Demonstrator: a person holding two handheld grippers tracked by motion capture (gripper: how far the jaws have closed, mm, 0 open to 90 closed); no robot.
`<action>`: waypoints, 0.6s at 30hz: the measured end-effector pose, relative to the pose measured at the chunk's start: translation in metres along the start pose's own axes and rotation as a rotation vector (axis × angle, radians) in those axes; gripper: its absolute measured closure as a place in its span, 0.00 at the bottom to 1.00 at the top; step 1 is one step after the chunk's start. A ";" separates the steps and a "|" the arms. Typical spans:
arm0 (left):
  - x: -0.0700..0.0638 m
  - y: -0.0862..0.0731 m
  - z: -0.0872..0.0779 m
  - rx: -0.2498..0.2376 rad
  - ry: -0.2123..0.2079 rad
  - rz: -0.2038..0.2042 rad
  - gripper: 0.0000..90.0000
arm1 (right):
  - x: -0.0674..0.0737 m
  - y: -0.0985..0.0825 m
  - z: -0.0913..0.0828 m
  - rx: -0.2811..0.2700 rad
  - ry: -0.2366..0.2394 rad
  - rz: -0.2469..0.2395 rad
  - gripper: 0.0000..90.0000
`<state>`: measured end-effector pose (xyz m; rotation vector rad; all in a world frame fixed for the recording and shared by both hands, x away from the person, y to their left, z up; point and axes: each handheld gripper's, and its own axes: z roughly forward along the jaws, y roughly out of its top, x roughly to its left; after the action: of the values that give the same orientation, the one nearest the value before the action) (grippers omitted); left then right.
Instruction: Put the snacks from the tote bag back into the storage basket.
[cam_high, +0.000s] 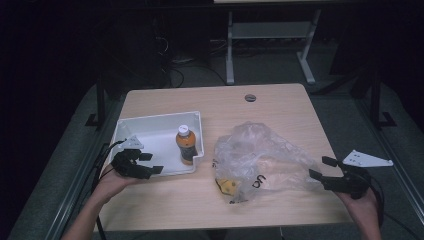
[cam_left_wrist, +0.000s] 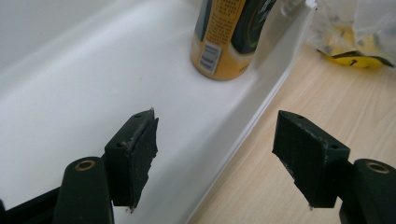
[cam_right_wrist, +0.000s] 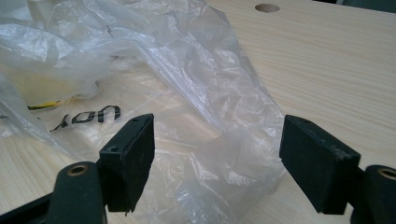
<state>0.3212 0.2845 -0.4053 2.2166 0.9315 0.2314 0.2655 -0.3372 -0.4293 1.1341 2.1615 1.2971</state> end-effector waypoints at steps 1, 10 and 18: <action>0.000 -0.002 0.000 0.000 -0.002 0.002 0.33 | 0.000 0.000 0.000 0.001 0.000 0.000 0.29; -0.005 -0.015 0.004 0.005 0.003 0.002 0.33 | 0.002 0.000 -0.001 0.007 0.000 -0.001 0.29; -0.013 -0.026 0.009 -0.008 -0.008 0.006 0.33 | 0.004 0.000 -0.001 0.014 0.002 -0.010 0.29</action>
<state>0.3011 0.2835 -0.4277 2.2120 0.9180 0.2289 0.2624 -0.3350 -0.4284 1.1261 2.1780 1.2815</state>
